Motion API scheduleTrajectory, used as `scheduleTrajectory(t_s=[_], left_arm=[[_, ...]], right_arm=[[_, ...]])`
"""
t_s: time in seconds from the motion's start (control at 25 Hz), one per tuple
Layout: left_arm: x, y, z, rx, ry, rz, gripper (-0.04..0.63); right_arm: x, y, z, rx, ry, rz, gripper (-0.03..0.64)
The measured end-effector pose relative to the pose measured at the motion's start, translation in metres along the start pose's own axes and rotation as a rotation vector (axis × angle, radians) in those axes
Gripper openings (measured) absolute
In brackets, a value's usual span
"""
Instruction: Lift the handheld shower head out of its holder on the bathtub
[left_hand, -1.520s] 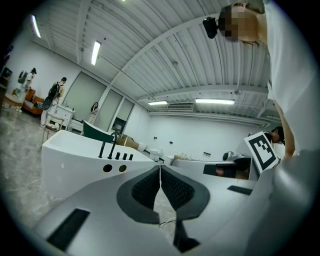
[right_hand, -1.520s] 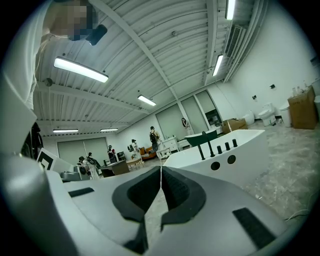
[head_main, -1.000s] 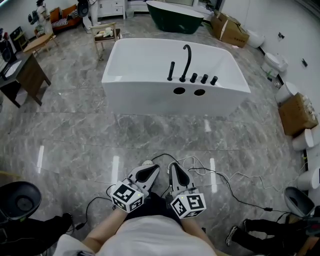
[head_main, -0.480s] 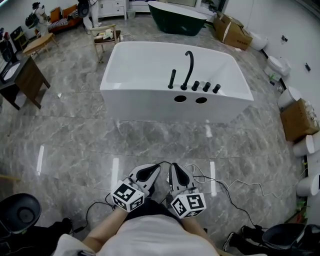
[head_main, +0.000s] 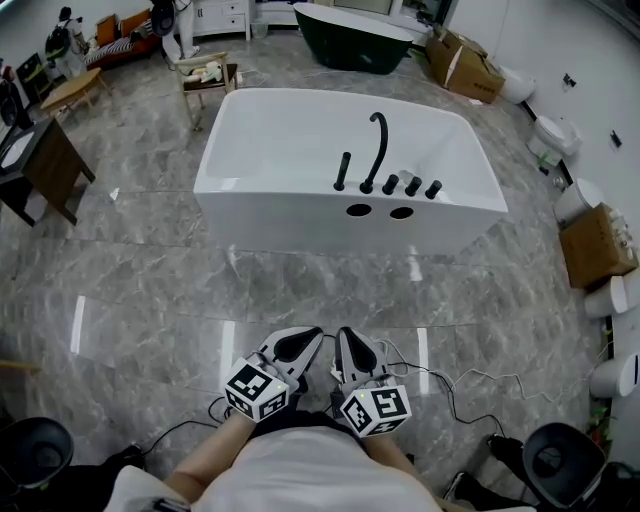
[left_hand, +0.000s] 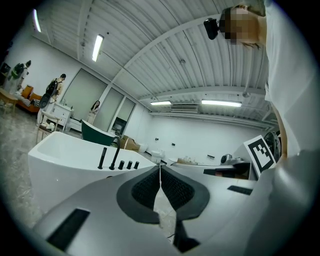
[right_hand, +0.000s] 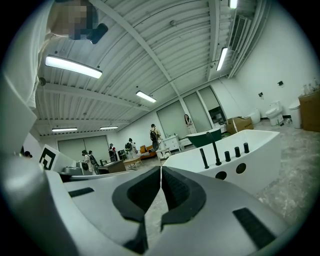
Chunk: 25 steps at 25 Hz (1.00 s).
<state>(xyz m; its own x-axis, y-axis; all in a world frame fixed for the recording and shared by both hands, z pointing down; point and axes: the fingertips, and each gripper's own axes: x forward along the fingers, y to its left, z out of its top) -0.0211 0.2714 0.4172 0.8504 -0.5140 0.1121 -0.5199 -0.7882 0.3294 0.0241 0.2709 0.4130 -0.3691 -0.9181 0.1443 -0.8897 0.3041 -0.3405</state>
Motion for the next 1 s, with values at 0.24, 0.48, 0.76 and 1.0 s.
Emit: scheduleTrajectory(t_s=[0.24,0.48,0.76,1.0], left_arm=[[0.022,0.023,0.016,0.004,0.004,-0.035,0.012],[0.036,0.050,0.021,-0.006,0.007,-0.043,0.012],[0.044,0.081,0.028,-0.018,0.002,-0.053,0.012],[0.049,0.095,0.026,-0.038,0.006,-0.047,0.012]], right_arm=[[0.029,-0.014,0.014,0.007,-0.015,-0.029,0.018],[0.055,-0.024,0.016,0.009,-0.014,-0.050,0.018],[0.086,-0.025,0.017,0.008,-0.017,-0.058,0.018],[0.096,-0.028,0.016,0.002,-0.008,-0.064,0.018]])
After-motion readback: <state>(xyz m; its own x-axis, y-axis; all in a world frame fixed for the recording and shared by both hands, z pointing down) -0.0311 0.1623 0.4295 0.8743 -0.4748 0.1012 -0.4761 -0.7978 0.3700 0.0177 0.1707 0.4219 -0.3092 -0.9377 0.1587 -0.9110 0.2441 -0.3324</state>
